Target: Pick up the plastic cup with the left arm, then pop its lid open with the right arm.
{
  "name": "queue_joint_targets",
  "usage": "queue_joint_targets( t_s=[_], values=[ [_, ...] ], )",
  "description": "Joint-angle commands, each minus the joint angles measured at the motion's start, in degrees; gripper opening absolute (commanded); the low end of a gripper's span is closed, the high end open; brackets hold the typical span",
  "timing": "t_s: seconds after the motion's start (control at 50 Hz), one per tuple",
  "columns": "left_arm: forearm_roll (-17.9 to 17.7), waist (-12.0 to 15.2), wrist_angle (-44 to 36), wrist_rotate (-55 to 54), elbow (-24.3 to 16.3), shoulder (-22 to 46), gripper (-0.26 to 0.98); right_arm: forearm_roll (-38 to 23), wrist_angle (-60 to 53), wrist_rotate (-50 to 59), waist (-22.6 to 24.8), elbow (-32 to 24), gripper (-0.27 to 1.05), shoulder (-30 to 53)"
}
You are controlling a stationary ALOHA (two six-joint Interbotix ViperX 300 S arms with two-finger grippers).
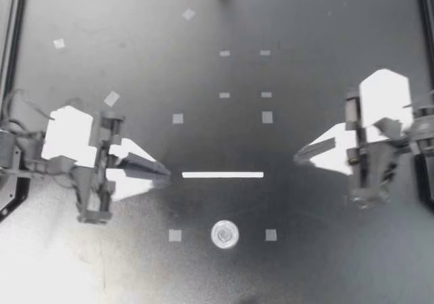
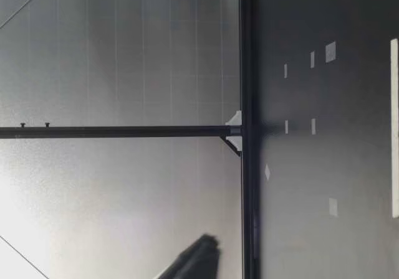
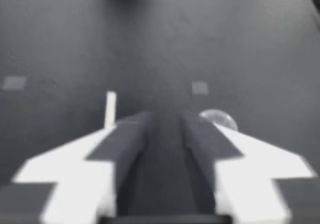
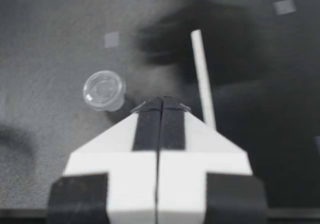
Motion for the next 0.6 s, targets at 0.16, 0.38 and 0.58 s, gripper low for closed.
queue_joint_targets(
  t_s=[0.16, 0.38, 0.58],
  values=[
    [0.09, -1.67, -5.45, -0.97, -0.97, 4.66, 0.56, 1.05, -2.11, -0.09, 4.83, -5.98, -0.07, 10.63],
    [0.09, -3.52, -6.06, -1.41, -2.11, 10.63, 0.57, 2.29, -7.82, 2.29, 5.27, -7.73, -0.07, 18.02],
    [0.09, -4.66, -6.06, -3.16, -3.43, 16.35, 0.57, 2.29, -9.32, 5.36, 6.06, -9.40, -0.07, 23.12]
  ],
)
